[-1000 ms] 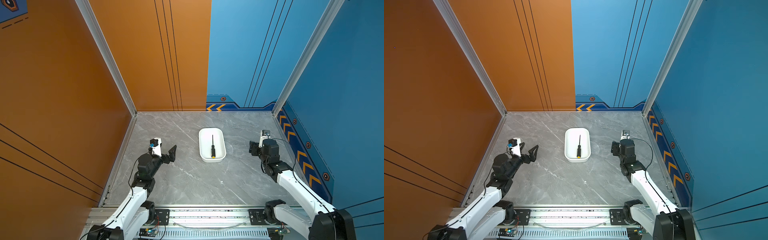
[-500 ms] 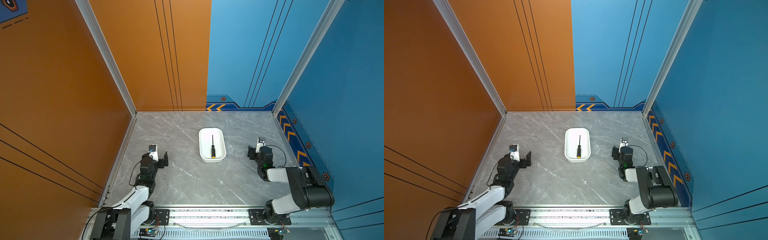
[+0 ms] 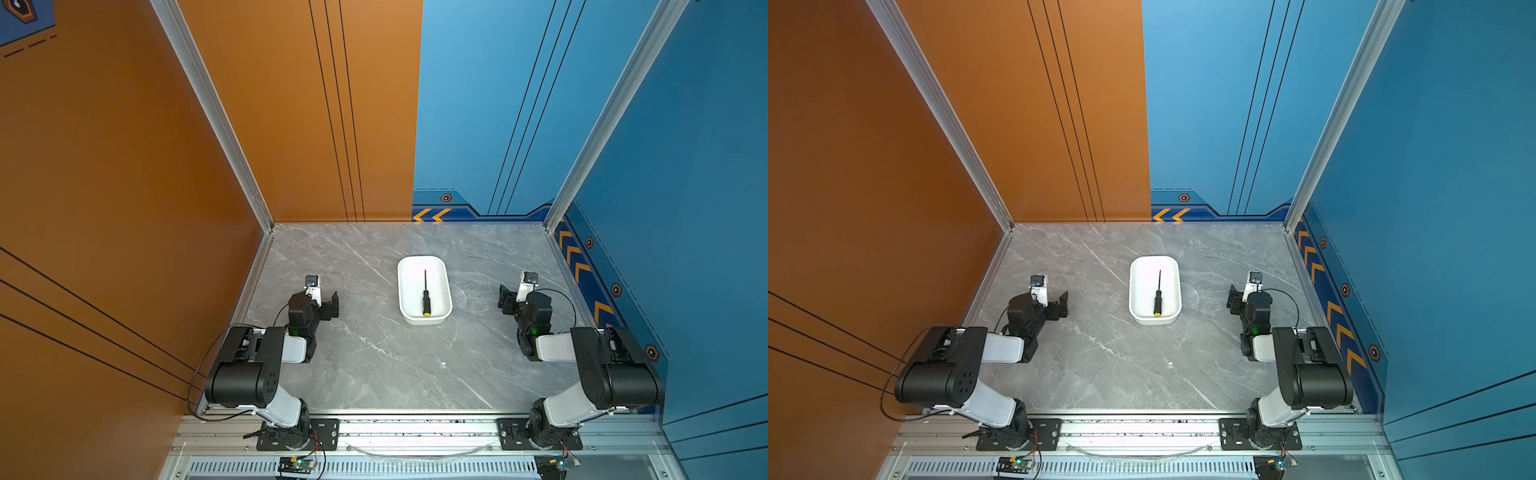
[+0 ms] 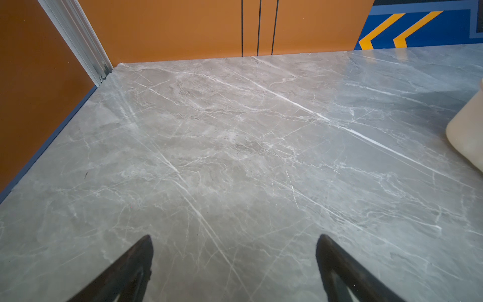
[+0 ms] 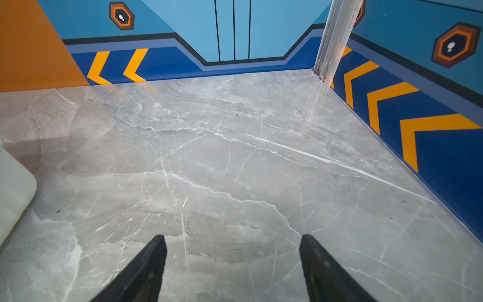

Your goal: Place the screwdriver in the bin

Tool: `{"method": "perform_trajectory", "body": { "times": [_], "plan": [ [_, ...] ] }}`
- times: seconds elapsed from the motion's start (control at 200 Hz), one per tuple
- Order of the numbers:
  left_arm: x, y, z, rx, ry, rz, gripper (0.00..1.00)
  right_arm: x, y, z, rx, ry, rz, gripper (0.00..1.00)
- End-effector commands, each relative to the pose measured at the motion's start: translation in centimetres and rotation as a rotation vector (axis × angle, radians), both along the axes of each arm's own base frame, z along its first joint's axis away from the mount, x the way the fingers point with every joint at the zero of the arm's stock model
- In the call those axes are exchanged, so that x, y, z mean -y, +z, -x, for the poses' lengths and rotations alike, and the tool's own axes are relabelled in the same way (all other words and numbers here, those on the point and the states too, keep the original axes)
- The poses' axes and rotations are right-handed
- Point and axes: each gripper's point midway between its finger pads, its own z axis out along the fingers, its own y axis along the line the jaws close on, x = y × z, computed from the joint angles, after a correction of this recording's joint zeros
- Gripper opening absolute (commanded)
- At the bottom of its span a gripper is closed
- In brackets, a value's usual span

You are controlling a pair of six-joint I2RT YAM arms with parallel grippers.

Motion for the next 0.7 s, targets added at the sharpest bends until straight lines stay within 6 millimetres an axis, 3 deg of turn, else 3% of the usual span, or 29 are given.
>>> {"method": "perform_trajectory", "body": {
  "times": [0.0, 0.075, 0.1, 0.115, 0.696],
  "plan": [
    [-0.54, 0.90, -1.02, 0.006, 0.026, 0.016, 0.98, -0.11, 0.27, -0.37, 0.002, 0.006, -0.019, 0.81],
    [-0.56, 0.95, -1.08, 0.018, 0.028, 0.013, 0.98, -0.15, 0.28, -0.40, 0.001, 0.004, -0.013, 0.85],
    [-0.56, 0.94, -1.05, 0.017, 0.028, 0.013, 0.98, -0.15, 0.25, -0.37, 0.000, 0.002, -0.011, 0.98],
    [-0.57, 0.94, -1.04, 0.017, 0.029, 0.012, 0.98, -0.14, 0.26, -0.38, 0.000, 0.001, -0.010, 1.00],
    [-0.08, 0.93, -0.98, 0.018, 0.003, 0.008, 0.98, 0.00, 0.25, -0.37, -0.004, -0.020, 0.006, 1.00]
  ]
}}
